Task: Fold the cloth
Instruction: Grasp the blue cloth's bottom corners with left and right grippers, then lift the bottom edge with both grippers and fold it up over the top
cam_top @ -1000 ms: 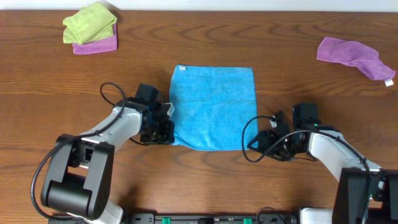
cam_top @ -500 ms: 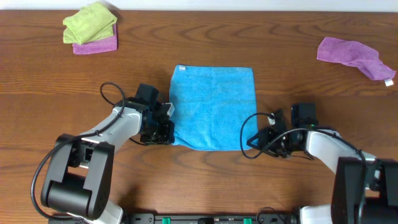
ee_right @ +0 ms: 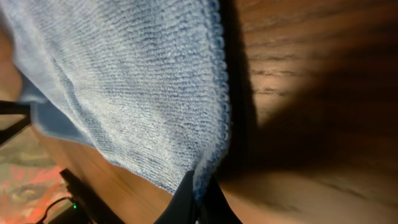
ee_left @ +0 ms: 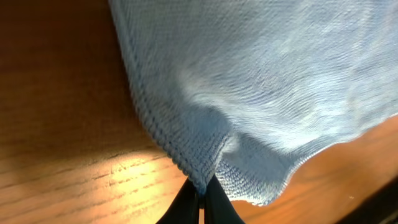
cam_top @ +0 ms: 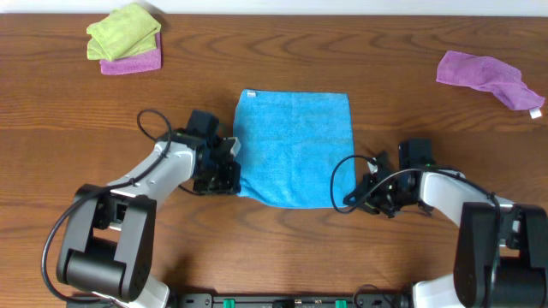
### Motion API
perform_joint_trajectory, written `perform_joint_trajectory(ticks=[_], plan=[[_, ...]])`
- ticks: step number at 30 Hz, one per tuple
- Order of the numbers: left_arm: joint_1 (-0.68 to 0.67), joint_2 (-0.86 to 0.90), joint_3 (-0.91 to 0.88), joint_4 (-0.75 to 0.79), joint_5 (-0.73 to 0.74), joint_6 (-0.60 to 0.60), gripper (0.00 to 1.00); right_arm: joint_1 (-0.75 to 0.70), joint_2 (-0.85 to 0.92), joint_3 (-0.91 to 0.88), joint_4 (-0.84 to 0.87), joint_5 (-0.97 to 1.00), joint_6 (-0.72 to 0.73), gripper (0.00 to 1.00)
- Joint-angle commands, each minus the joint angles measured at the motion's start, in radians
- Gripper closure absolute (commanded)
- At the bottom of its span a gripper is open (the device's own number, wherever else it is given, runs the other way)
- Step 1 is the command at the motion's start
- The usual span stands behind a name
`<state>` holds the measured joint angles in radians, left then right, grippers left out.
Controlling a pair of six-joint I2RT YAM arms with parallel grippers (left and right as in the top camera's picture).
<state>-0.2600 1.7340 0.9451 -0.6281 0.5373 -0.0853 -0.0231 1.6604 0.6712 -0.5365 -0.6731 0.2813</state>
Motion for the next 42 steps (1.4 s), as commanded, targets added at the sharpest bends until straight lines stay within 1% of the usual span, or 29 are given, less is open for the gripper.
perform_joint_trajectory(ticks=[1,8,11,16,21,27,35,38,42], plan=[[-0.003,0.010,0.089,-0.035,-0.024,-0.008,0.94,0.011,-0.020,0.070,-0.037,0.029,-0.009,0.98],[-0.003,0.010,0.198,-0.063,-0.031,-0.011,0.94,0.011,-0.076,0.168,-0.075,0.029,-0.008,0.99],[-0.003,0.010,0.225,-0.049,-0.117,-0.050,0.94,0.011,-0.077,0.204,-0.068,0.028,0.004,0.98],[-0.003,0.011,0.233,0.029,-0.131,-0.050,0.94,0.011,-0.076,0.230,0.020,0.029,0.043,0.98],[-0.002,0.011,0.233,0.131,-0.178,-0.054,0.94,0.013,-0.066,0.230,0.124,0.036,0.079,0.99],[-0.002,0.015,0.233,0.191,-0.234,-0.057,0.94,0.038,0.006,0.261,0.222,0.042,0.108,0.98],[-0.001,0.092,0.239,0.302,-0.233,-0.062,0.94,0.058,0.174,0.432,0.204,0.061,0.108,0.98],[0.000,0.130,0.254,0.336,-0.233,-0.066,0.94,0.058,0.194,0.468,0.204,0.096,0.107,0.98],[0.022,0.195,0.321,0.366,-0.233,-0.069,0.94,0.060,0.211,0.512,0.208,0.128,0.107,0.98]])
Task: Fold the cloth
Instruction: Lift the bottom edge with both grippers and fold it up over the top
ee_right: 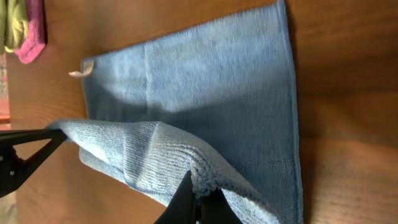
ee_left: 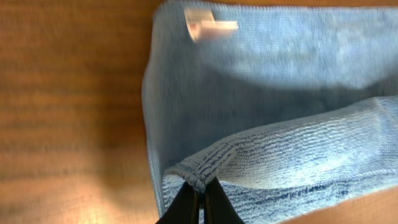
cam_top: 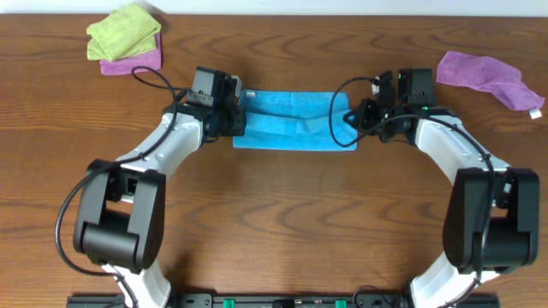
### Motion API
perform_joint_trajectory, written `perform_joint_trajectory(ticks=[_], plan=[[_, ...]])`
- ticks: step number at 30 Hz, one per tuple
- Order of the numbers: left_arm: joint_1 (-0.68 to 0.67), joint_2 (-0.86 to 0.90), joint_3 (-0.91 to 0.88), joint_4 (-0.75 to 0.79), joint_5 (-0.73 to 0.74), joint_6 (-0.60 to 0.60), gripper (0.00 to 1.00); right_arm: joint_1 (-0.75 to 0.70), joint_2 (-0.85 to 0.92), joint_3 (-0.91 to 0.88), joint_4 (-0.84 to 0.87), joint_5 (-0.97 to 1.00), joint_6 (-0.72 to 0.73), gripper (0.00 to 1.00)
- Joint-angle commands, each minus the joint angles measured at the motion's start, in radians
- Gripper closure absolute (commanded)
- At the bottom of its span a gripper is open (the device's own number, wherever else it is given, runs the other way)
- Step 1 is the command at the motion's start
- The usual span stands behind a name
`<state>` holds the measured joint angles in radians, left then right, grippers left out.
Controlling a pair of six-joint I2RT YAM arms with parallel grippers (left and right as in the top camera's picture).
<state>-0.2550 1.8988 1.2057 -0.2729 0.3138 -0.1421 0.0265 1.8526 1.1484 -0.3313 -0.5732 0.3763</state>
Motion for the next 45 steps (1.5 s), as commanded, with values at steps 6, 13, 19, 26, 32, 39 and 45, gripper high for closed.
perform_joint_trajectory(ticks=[6,13,19,26,32,39,45], plan=[[0.035,0.121,0.189,0.007,-0.002,-0.006,0.94,0.011,0.083,0.093,0.002,0.047,0.012,0.98],[0.035,0.204,0.301,-0.021,-0.003,0.010,0.94,0.011,0.163,0.185,-0.006,0.045,0.013,0.98],[0.035,0.229,0.310,-0.076,-0.002,0.016,0.95,0.011,0.164,0.187,-0.048,0.047,0.011,0.99],[0.035,0.229,0.310,-0.152,-0.002,0.016,0.94,0.026,0.164,0.187,-0.124,0.069,-0.007,0.98],[0.037,0.229,0.311,-0.194,-0.003,0.042,0.95,0.047,0.164,0.186,-0.188,0.132,-0.016,0.98],[0.039,0.229,0.311,-0.208,-0.012,0.056,0.94,0.053,0.164,0.185,-0.220,0.185,-0.018,0.99],[0.040,0.229,0.311,-0.221,-0.056,0.061,0.95,0.053,0.164,0.185,-0.226,0.211,-0.018,0.94]])
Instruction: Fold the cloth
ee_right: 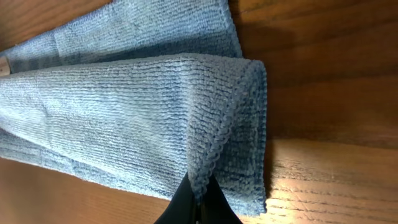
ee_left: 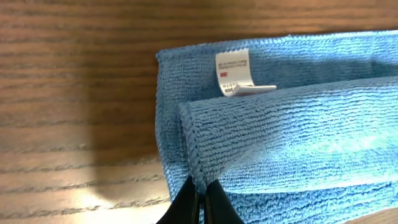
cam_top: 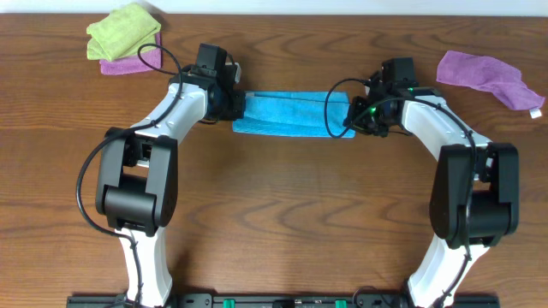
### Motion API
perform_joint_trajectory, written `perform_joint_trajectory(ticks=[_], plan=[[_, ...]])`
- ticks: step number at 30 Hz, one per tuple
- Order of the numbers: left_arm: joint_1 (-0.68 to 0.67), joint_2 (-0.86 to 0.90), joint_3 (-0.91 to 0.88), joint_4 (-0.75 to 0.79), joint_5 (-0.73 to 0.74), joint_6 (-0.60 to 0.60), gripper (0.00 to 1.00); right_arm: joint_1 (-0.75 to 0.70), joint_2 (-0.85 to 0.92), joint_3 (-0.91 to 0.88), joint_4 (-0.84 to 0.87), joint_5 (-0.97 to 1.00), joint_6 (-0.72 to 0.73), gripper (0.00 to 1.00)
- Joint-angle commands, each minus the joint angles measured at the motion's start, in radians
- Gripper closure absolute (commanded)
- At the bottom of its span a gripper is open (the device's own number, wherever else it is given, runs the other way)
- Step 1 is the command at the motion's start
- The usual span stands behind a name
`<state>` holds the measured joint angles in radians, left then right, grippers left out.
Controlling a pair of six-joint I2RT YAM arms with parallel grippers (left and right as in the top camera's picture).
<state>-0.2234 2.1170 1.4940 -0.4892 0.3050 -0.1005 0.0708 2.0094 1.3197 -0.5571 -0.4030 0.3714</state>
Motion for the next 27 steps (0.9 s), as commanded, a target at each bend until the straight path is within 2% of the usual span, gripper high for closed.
perform_joint_trajectory(ticks=[1,3,4,5,8,9,15,21,23,24,25,26,27], plan=[[0.008,0.011,0.023,-0.005,-0.052,0.019,0.94,0.008,0.007,0.014,0.000,0.040,-0.013,0.79],[0.008,0.011,0.023,-0.005,-0.054,0.019,0.83,0.008,0.007,0.014,0.000,0.039,-0.014,0.57],[0.008,0.011,0.025,-0.005,-0.055,0.019,0.77,0.008,0.007,0.014,0.000,0.039,-0.013,0.37],[0.008,0.011,0.030,-0.008,-0.064,0.019,0.69,0.008,0.007,0.014,0.002,0.039,-0.014,0.30],[0.008,0.010,0.069,-0.041,-0.114,0.019,0.64,0.005,0.007,0.016,0.010,0.032,-0.013,0.21],[0.008,0.010,0.085,-0.055,-0.116,0.022,0.61,0.004,0.007,0.019,0.011,0.029,-0.013,0.21],[0.008,0.009,0.214,-0.166,-0.133,0.046,0.62,0.005,0.002,0.077,-0.021,0.029,-0.037,0.18],[-0.002,0.009,0.285,-0.236,-0.132,0.079,0.61,-0.006,-0.002,0.199,-0.166,0.074,-0.108,0.14],[-0.011,0.009,0.285,-0.250,-0.133,0.087,0.65,-0.016,-0.002,0.226,-0.212,0.109,-0.108,0.16],[-0.021,0.009,0.285,-0.256,-0.134,0.104,0.78,-0.027,-0.002,0.239,-0.240,0.127,-0.113,0.21],[-0.030,0.009,0.286,-0.259,-0.144,0.118,0.83,-0.034,-0.002,0.246,-0.254,0.131,-0.125,0.43],[-0.043,0.009,0.286,-0.259,-0.165,0.129,0.85,-0.044,-0.002,0.252,-0.273,0.137,-0.134,0.57],[-0.056,0.009,0.286,-0.261,-0.191,0.134,0.94,-0.056,-0.002,0.256,-0.290,0.140,-0.137,0.63]])
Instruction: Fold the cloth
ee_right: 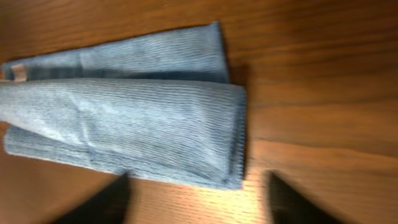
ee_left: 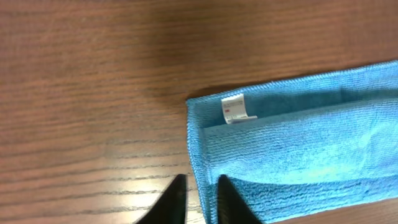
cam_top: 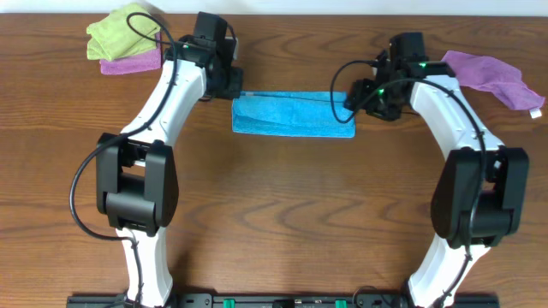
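The blue cloth [cam_top: 294, 115] lies folded in half on the wooden table as a long strip, its white tag [ee_left: 234, 109] showing at the left end. My left gripper [cam_top: 229, 85] hovers above the strip's left end, open, its fingertips [ee_left: 176, 198] astride the cloth's edge [ee_left: 198, 168]. At the strip's right end my right gripper [cam_top: 358, 98] stands wide open, with the folded end [ee_right: 233, 146] lying free between its blurred fingers [ee_right: 109, 198].
A green cloth on a pink cloth [cam_top: 126, 38] is stacked at the back left. A crumpled purple cloth [cam_top: 488, 75] lies at the back right, close behind my right arm. Bare wood [cam_top: 291, 214] stretches from the strip to the front edge.
Both grippers have opened and let go of the cloth's corners. Each has risen and drawn back a little toward the far side. The folded strip stays flat on the table.
At first the cloth lay spread out, with each gripper shut on a near corner. Then both held those corners over the cloth's far half. Then the corners rested on the far edge, still gripped. Now the cloth lies folded in half and released.
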### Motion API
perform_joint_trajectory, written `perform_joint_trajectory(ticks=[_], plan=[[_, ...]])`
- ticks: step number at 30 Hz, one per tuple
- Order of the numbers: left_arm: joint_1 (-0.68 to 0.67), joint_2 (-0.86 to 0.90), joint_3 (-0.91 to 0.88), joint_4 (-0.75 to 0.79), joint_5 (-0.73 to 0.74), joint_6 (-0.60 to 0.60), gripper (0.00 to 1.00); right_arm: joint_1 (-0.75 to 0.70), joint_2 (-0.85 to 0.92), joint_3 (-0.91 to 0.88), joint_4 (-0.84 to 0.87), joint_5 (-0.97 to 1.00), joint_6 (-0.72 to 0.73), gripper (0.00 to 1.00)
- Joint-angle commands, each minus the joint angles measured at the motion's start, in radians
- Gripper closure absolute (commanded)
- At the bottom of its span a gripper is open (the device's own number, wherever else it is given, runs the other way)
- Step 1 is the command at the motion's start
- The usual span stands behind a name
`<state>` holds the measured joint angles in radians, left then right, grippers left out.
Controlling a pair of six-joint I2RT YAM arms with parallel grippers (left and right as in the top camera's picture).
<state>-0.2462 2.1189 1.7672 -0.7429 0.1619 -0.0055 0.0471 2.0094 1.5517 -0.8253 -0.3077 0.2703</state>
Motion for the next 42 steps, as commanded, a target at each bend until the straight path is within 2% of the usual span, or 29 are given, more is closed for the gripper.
perform_joint_trajectory(ticks=[1,3,4,6,8,19,25,32,42], plan=[[-0.054,0.007,0.012,-0.010,-0.088,0.055,0.94,-0.046,-0.002,0.027,-0.040,0.046,-0.040,0.75],[-0.089,0.007,0.012,-0.010,-0.149,0.075,0.94,-0.072,-0.002,0.031,-0.068,0.047,-0.050,0.79],[-0.111,0.007,0.012,-0.005,-0.184,0.092,0.94,-0.090,-0.002,0.031,-0.082,0.047,-0.052,0.74],[-0.141,0.008,0.007,0.016,-0.235,0.100,0.94,-0.115,-0.002,0.031,-0.104,0.047,-0.064,0.55],[-0.153,0.008,-0.006,0.046,-0.258,0.100,0.94,-0.135,-0.002,0.031,-0.128,0.046,-0.072,0.44],[-0.153,0.107,-0.029,0.043,-0.230,0.068,0.94,-0.144,-0.002,0.031,-0.142,0.046,-0.105,0.29],[-0.154,0.152,-0.029,0.036,-0.197,0.049,0.94,-0.144,-0.002,0.031,-0.131,0.046,-0.104,0.24],[-0.153,0.200,-0.029,0.040,-0.195,0.043,0.94,-0.144,-0.002,0.030,-0.096,0.003,-0.112,0.01],[-0.153,0.203,-0.029,0.043,-0.195,0.043,0.94,-0.144,0.061,0.021,-0.034,-0.214,-0.137,0.04]])
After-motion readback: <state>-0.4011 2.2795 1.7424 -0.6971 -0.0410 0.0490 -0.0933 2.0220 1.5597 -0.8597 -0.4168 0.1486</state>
